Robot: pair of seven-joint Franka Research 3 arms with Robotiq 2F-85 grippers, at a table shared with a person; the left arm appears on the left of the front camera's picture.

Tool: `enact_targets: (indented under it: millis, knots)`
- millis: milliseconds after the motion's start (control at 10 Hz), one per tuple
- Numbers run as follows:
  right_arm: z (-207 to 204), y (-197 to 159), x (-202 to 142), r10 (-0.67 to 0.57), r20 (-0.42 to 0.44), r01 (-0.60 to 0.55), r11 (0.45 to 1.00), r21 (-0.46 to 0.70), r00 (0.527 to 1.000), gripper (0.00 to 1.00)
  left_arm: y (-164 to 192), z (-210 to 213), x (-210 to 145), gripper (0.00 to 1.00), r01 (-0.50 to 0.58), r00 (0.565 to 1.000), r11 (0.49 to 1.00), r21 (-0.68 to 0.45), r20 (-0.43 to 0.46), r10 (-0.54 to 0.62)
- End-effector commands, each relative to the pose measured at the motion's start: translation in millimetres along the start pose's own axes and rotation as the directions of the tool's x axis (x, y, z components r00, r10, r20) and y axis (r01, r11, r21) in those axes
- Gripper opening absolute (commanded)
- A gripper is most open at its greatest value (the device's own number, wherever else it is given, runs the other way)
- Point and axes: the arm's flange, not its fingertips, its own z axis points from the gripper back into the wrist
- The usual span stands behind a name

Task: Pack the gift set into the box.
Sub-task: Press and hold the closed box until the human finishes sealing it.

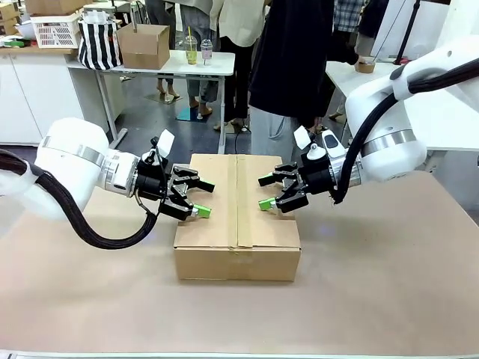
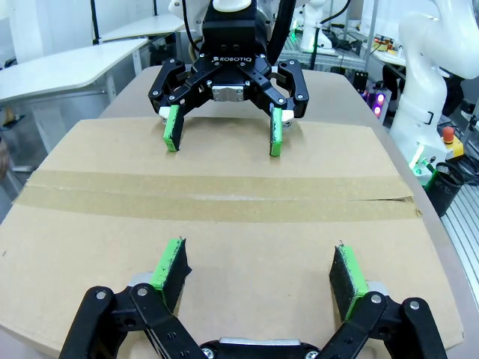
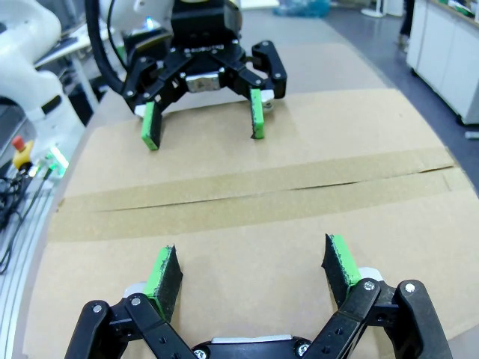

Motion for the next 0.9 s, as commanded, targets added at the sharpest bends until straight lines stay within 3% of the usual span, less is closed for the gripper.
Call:
enact_targets:
  millis: [0, 800]
  knots:
    - [-0.1, -0.3, -1.5, 0.002, -0.003, -0.002, 1.000, -0.002, 1.000, 1.00, -0.5, 0.8, -2.5, 1.00, -0.008, 1.000, 1.000, -0.005, 0.007, 0.008]
    - [-0.1, -0.3, -1.5, 0.002, -0.003, -0.002, 1.000, -0.002, 1.000, 1.00, -0.5, 0.8, -2.5, 1.00, -0.008, 1.000, 1.000, -0.005, 0.007, 0.008]
